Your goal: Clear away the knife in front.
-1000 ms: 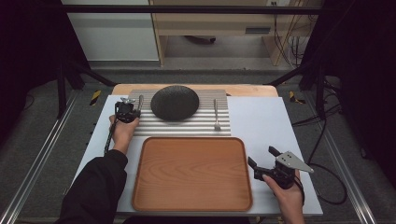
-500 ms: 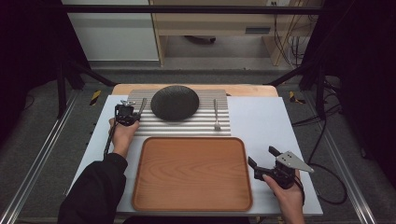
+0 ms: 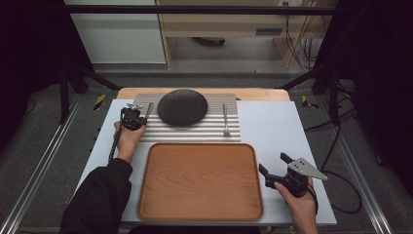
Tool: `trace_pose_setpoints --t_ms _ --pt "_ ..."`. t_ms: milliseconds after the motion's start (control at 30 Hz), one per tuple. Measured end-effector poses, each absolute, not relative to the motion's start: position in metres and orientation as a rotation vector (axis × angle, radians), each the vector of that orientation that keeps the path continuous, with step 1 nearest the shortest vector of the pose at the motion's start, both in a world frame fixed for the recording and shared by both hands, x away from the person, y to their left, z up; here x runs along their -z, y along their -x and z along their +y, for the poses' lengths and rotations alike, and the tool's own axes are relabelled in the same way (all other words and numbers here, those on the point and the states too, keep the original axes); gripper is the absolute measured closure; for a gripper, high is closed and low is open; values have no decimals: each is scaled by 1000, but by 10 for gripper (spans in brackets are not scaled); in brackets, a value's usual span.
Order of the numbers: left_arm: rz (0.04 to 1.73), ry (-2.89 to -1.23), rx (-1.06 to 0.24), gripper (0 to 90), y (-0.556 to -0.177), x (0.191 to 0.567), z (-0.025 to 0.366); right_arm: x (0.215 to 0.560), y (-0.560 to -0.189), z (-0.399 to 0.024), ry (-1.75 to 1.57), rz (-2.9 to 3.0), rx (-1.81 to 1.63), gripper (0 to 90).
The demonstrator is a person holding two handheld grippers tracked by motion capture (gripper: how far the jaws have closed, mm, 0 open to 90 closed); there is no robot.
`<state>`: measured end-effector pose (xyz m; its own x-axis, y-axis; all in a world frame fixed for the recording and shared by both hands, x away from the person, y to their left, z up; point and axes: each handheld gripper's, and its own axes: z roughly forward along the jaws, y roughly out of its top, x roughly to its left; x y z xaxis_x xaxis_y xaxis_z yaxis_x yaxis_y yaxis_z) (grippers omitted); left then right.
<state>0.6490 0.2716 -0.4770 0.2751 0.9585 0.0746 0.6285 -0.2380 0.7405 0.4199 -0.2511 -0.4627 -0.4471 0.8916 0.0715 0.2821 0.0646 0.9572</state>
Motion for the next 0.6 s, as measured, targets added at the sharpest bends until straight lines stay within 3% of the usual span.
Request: trace_pose_setpoints --t_ms 600 --pt "1414 -1937 -750 800 -644 476 271 462 -420 -253 -1170 1780 -1400 74"
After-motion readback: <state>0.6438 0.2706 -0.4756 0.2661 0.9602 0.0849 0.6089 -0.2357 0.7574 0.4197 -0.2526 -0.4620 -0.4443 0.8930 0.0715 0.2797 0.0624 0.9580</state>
